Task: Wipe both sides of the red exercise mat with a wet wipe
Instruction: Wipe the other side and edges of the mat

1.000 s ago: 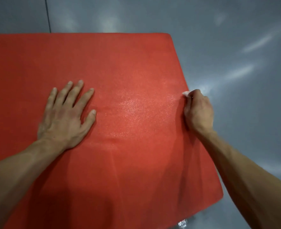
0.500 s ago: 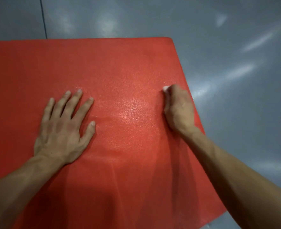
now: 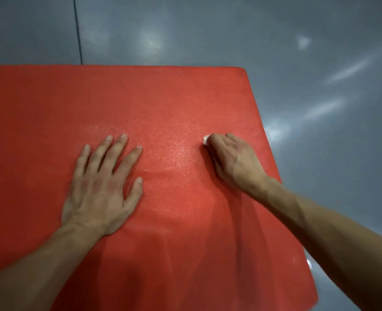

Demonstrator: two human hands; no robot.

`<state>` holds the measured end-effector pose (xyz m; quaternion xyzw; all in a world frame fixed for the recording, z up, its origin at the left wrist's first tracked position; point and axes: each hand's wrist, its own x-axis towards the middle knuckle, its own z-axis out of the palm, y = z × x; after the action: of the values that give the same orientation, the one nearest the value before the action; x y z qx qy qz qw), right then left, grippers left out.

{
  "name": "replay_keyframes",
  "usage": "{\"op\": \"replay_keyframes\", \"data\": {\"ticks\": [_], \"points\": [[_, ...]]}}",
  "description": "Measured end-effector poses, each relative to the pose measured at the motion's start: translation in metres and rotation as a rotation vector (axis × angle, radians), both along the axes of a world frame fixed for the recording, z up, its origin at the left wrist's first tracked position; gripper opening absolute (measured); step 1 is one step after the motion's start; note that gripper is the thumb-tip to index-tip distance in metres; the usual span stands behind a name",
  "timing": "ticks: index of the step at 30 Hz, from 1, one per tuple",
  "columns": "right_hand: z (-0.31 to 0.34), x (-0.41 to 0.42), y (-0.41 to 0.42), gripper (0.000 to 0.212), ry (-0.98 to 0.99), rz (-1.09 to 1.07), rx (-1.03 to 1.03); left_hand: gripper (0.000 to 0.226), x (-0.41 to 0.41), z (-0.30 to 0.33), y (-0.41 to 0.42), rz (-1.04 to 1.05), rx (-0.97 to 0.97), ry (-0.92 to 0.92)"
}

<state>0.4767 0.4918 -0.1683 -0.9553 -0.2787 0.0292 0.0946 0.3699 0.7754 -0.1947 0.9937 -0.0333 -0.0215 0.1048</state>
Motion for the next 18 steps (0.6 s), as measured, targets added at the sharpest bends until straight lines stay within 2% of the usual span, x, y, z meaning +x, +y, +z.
{"op": "replay_keyframes", "data": {"ticks": [1, 2, 4, 6, 8, 10, 12, 13, 14, 17, 18], "points": [[0.002, 0.008, -0.003, 0.028, -0.004, 0.035, -0.004, 0.066, 0.000, 0.000, 0.000, -0.001, -0.002, 0.002], [0.002, 0.021, -0.012, 0.022, -0.025, -0.038, -0.002, 0.066, 0.001, 0.000, 0.001, -0.004, -0.003, 0.006], [0.002, 0.050, -0.035, 0.015, -0.071, -0.376, -0.025, 0.065, 0.001, 0.000, 0.001, -0.001, -0.012, 0.012], [0.000, 0.067, -0.045, 0.019, -0.097, -0.645, -0.054, 0.065, 0.001, 0.000, 0.001, 0.001, -0.021, 0.015], [-0.004, 0.067, -0.017, 0.020, -0.105, -0.571, -0.010, 0.065, 0.001, 0.001, 0.002, -0.001, -0.024, 0.021], [-0.006, 0.058, 0.020, 0.022, -0.037, -0.277, 0.040, 0.065, 0.002, 0.001, 0.003, -0.001, -0.022, 0.019], [-0.001, 0.053, 0.035, 0.031, -0.025, 0.020, -0.022, 0.065, 0.003, 0.000, 0.003, -0.005, -0.023, 0.019], [0.000, 0.062, 0.029, 0.034, -0.043, 0.038, -0.052, 0.065, 0.004, 0.000, 0.003, -0.007, -0.020, 0.022], [-0.001, 0.074, 0.016, 0.032, -0.064, -0.043, -0.068, 0.065, 0.003, -0.001, 0.003, -0.008, -0.017, 0.028], [-0.003, 0.108, -0.030, 0.022, -0.142, -0.529, -0.109, 0.065, 0.001, -0.002, 0.004, -0.002, -0.005, 0.038], [-0.005, 0.110, -0.031, 0.022, -0.157, -0.576, -0.097, 0.065, 0.002, -0.001, 0.004, -0.004, -0.006, 0.040]]}}
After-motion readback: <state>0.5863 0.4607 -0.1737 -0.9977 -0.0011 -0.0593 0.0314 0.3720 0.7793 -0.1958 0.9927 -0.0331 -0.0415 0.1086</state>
